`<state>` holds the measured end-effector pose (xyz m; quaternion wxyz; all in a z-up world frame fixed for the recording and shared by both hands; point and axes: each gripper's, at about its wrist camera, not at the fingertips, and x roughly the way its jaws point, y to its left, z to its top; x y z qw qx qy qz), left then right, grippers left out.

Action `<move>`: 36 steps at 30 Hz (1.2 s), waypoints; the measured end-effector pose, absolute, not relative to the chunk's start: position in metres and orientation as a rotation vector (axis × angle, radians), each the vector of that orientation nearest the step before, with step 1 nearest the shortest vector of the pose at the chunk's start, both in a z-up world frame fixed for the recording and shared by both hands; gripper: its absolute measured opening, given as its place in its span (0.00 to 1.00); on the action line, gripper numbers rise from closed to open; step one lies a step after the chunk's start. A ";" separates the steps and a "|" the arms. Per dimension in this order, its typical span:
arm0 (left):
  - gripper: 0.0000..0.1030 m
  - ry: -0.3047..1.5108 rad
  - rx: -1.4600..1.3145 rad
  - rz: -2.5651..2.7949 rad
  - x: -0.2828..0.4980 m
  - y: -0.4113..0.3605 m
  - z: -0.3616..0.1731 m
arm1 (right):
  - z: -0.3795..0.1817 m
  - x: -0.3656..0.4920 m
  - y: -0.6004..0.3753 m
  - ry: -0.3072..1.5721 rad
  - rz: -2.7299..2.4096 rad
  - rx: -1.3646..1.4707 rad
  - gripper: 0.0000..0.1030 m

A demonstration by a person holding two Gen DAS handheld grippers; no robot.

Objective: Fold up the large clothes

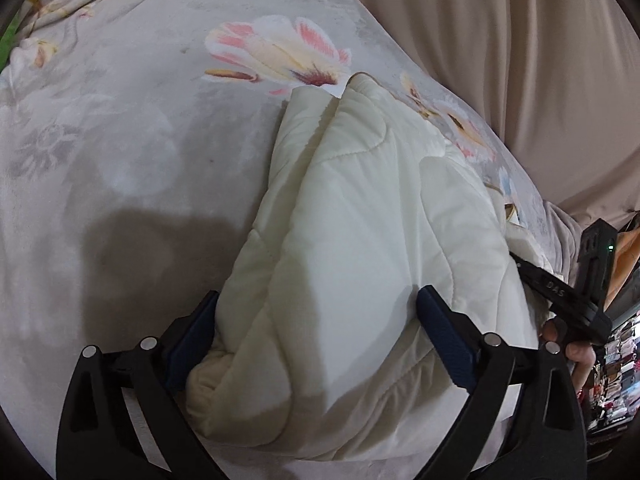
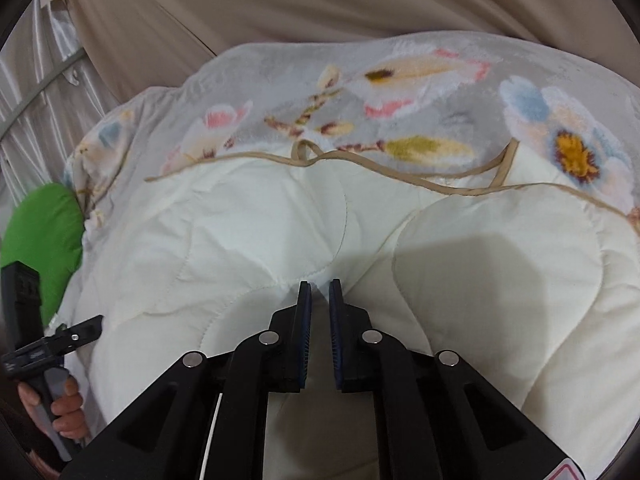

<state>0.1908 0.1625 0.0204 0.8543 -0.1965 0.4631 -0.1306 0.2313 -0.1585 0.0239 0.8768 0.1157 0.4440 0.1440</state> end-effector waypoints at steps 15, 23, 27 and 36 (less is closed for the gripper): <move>0.22 0.802 -0.357 -0.368 0.186 0.140 0.088 | 0.009 0.292 -0.166 0.989 0.238 0.277 0.00; 0.20 0.677 -0.285 -0.499 0.166 0.097 0.141 | 0.063 0.212 -0.203 0.852 0.313 0.346 0.10; 0.20 0.635 -0.232 -0.553 0.153 0.072 0.157 | 0.067 0.145 -0.214 0.879 0.425 0.316 0.10; 0.19 0.624 -0.105 -0.676 0.131 0.004 0.165 | 0.002 0.122 -0.167 0.958 0.591 0.326 0.04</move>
